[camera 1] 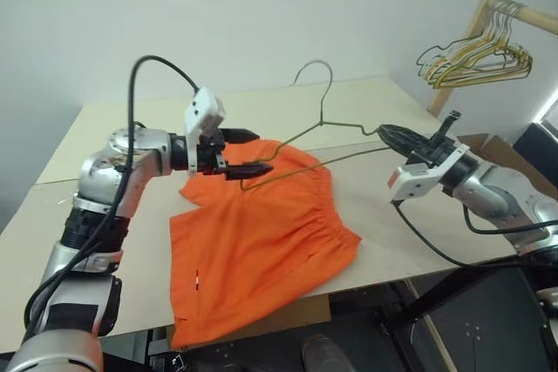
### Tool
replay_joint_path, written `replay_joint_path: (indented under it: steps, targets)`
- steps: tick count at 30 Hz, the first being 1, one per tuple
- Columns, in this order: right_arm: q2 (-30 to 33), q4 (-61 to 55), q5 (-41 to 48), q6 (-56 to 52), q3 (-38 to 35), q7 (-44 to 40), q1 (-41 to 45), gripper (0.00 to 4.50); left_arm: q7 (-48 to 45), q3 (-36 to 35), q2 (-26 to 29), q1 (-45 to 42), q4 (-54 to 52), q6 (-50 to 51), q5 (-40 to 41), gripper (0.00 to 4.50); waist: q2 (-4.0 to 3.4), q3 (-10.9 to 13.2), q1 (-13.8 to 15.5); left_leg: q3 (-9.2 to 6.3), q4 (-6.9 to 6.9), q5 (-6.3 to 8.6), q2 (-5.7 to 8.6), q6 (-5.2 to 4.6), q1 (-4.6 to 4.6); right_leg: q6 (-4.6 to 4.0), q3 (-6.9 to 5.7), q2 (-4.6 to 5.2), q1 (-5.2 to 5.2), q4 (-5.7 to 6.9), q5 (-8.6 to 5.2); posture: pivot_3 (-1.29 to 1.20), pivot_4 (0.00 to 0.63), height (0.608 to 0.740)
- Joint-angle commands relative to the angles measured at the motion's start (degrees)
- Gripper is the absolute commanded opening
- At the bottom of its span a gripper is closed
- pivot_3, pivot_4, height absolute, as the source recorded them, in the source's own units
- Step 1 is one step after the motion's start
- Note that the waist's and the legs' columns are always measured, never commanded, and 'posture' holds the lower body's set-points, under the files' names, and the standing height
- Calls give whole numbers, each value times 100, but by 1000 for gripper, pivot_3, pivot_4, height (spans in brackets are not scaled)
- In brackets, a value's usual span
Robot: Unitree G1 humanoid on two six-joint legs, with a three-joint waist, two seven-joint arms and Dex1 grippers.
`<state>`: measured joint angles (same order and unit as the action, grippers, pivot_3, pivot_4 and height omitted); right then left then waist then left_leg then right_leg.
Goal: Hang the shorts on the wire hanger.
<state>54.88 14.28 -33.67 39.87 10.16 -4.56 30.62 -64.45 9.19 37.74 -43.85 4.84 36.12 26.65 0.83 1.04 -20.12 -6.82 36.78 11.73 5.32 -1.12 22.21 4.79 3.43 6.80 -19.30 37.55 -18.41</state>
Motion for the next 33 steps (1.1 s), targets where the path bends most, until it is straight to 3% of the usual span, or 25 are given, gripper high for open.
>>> replay_joint_path:
  steps: [1,2,6,17,22,25,29,33]
  targets:
    - [-48,-120,-8,128,-177,21,229,26,-345,236,7,-291,111,-68,-212,4500,0,0,-13,0,0,0,-1,0,0,0,0,-1,0,0,0,-336,0,740]
    - [-51,-134,-21,144,-180,3,242,26,-366,310,-5,-300,133,-172,-322,4500,0,0,-17,-1,0,0,-2,0,1,0,0,-3,0,-1,0,-336,0,740]
    - [-55,-183,-116,112,-225,-41,289,0,-437,508,-7,-326,178,-303,-665,3649,0,0,-48,-2,0,0,-2,0,0,0,0,-3,0,0,0,-344,0,740]
    - [-82,-335,-284,-212,-312,-71,402,0,-551,584,-47,-258,238,-482,-1055,66,0,0,-130,-2,0,2,-3,-2,-1,3,1,-3,0,2,-2,-347,0,740]
    - [-22,-507,-89,-138,-299,-337,371,0,-490,589,-109,-333,332,-502,-1187,28,0,0,-121,-3,0,2,-2,-3,1,3,1,-2,0,1,-2,-348,0,740]
    - [165,-662,478,104,-266,-890,226,740,-452,530,-157,-404,487,-524,-1232,0,0,0,-125,-3,0,2,-2,-3,0,4,1,-2,1,1,-2,-347,0,740]
    - [580,-816,1466,384,-223,-1818,46,2137,-480,493,-97,-437,598,-667,-1337,0,1,0,-125,-2,0,5,-3,-7,1,6,0,-2,4,-3,-3,-339,0,740]
    - [819,-1086,3386,-547,-267,-3365,-33,3487,-616,553,92,-325,639,-1160,-1583,0,2,1,-143,2,1,9,-3,-13,0,6,-2,3,12,-9,-4,-322,0,740]
